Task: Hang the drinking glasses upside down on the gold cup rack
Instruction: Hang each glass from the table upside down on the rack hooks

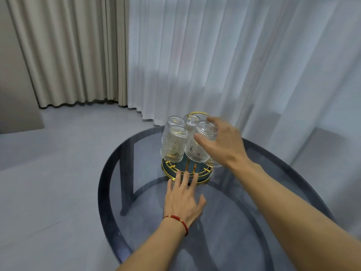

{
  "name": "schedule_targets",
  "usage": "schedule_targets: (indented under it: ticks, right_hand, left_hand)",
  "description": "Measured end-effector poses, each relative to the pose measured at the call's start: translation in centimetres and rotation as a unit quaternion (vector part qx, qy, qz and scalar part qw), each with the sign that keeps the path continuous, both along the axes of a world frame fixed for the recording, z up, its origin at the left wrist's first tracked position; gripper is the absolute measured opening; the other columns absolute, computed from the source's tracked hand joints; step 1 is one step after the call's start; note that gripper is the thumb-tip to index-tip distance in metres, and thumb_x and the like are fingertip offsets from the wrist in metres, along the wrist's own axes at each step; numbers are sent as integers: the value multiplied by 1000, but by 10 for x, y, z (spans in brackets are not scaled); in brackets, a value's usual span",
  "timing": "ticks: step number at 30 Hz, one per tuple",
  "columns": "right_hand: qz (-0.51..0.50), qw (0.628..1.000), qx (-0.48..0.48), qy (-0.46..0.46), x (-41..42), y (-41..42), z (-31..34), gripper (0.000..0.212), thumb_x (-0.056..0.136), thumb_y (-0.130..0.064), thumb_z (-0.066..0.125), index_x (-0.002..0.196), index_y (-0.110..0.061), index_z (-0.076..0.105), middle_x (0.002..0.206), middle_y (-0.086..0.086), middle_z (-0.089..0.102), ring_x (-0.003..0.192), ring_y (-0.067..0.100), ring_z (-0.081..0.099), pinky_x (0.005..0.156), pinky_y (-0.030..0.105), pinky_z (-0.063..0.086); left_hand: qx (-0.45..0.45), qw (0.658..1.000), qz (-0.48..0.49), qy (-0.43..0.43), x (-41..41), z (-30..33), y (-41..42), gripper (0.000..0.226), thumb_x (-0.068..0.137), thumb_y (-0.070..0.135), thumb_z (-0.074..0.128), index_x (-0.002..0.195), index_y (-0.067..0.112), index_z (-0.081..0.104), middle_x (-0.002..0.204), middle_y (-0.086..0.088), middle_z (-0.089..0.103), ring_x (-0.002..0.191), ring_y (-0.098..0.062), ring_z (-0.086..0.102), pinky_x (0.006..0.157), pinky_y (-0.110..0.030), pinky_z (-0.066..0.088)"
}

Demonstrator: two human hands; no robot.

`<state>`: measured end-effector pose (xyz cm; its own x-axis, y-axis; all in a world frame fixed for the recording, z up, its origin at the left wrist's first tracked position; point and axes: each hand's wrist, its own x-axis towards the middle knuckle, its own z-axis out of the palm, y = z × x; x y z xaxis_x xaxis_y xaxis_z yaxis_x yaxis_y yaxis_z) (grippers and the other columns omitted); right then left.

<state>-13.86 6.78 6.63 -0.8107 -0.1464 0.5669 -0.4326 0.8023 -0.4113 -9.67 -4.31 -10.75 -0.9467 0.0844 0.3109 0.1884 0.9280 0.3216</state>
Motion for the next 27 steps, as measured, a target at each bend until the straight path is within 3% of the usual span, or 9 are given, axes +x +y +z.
schedule_targets:
  ticks: [6,13,19,21,24,27]
  right_hand:
    - [-7,994,105,5,-9,-5,-13,66,84,-65,62,138,-26,61,130,0,70,121,25,51,104,45,38]
    - [5,993,117,-7,-3,0,-31,65,86,-67,57,138,-28,61,119,0,71,118,22,47,101,41,35]
    - [10,985,175,3,6,4,-35,73,92,-73,48,145,-24,56,137,-2,62,133,20,45,119,44,25]
    - [18,991,133,26,12,11,-32,65,96,-65,51,142,-21,59,139,-1,61,135,22,48,121,45,26]
    - [2,996,-58,67,23,33,-38,41,99,-39,54,130,-16,66,132,1,66,128,23,54,112,45,37]
    - [-48,973,-226,30,32,56,-53,37,95,-26,65,132,-19,62,131,-1,62,124,17,55,109,44,44]
  left_hand:
    - [-2,1000,2,0,7,9,4,68,91,55,40,149,20,35,153,-11,35,146,-35,19,118,-50,24]
    - [29,999,-5,-14,26,10,6,69,90,52,45,150,19,34,157,-11,32,150,-33,11,109,-46,42]
    - [11,1000,-9,-5,30,2,3,68,93,55,33,153,22,27,160,-12,25,152,-33,3,119,-45,29]
    - [19,1000,-3,-4,30,1,3,68,94,54,30,154,23,26,162,-13,22,153,-31,0,119,-45,31]
    - [21,1000,8,-3,29,-2,3,67,94,54,30,155,26,24,163,-12,19,153,-27,-4,119,-43,30]
    - [9,1000,14,-14,29,-3,4,69,95,55,29,157,27,16,166,-12,11,153,-25,-8,124,-42,16]
